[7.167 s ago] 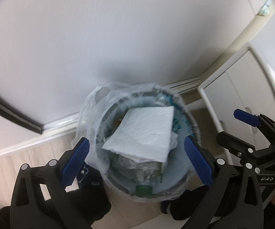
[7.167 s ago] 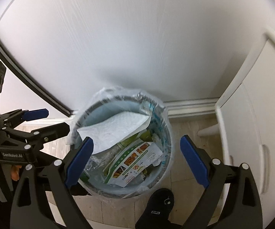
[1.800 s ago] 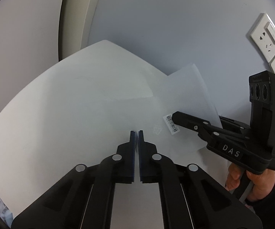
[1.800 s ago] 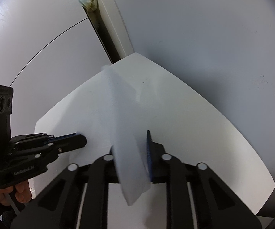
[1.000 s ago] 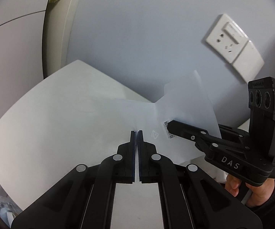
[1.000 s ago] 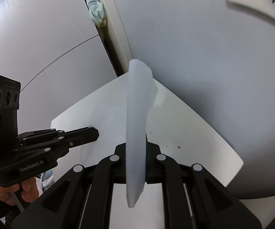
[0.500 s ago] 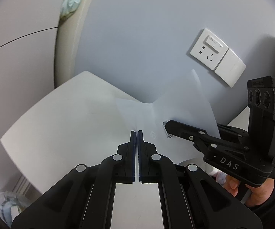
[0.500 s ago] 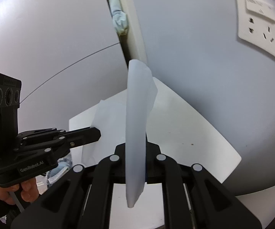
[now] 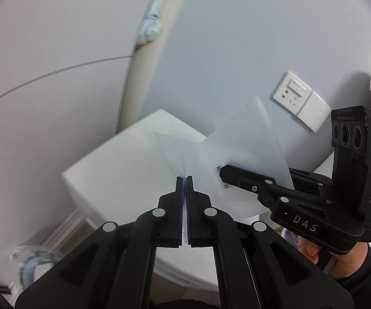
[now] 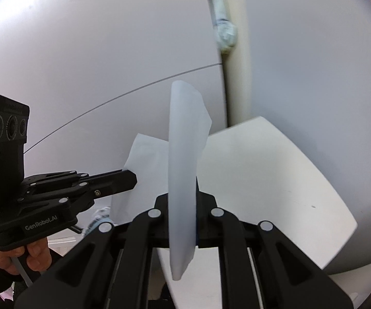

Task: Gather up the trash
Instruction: 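Lift the plastic sheet in the right tool off the cabinet toward the bin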

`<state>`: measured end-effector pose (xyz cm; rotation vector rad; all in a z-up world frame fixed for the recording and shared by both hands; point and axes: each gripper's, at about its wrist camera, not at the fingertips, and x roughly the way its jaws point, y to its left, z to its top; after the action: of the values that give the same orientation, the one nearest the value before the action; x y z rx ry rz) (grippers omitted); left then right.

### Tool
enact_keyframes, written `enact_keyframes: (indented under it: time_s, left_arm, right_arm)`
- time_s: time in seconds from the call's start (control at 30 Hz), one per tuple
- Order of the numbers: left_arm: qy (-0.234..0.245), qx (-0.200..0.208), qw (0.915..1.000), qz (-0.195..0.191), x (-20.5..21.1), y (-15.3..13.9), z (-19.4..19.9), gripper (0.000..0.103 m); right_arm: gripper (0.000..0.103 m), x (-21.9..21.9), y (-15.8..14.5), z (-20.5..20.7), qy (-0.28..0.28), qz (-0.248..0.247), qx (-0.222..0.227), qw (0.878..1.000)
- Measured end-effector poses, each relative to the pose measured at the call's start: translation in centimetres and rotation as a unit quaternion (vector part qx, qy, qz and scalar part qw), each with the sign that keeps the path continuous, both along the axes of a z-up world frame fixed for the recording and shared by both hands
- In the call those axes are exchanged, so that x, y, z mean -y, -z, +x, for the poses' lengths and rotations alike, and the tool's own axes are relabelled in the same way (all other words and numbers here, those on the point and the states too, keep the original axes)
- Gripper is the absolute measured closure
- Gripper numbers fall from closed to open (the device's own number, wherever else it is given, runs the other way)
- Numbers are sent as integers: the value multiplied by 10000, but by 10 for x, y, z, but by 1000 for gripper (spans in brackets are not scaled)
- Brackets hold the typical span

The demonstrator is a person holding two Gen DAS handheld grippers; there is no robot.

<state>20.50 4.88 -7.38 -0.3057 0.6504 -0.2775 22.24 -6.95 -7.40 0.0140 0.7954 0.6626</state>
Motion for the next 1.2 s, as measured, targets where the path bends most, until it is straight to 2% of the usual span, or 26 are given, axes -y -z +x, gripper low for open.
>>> enact_keyframes:
  time_s: [0.3, 0.63, 1.2]
  left_arm:
    - [-475, 102, 9988, 33, -63, -7, -52, 102]
    - [-1031, 44, 9947, 44, -116, 2, -107, 102]
    - [-1772, -112, 9841, 82, -177, 18, -166, 102]
  right_arm:
    - [93, -73, -14, -27, -533, 64, 123, 9985]
    - [93, -144, -17, -60, -1151, 66, 168, 9932]
    - [93, -220, 1, -82, -1911, 111, 37, 9815]
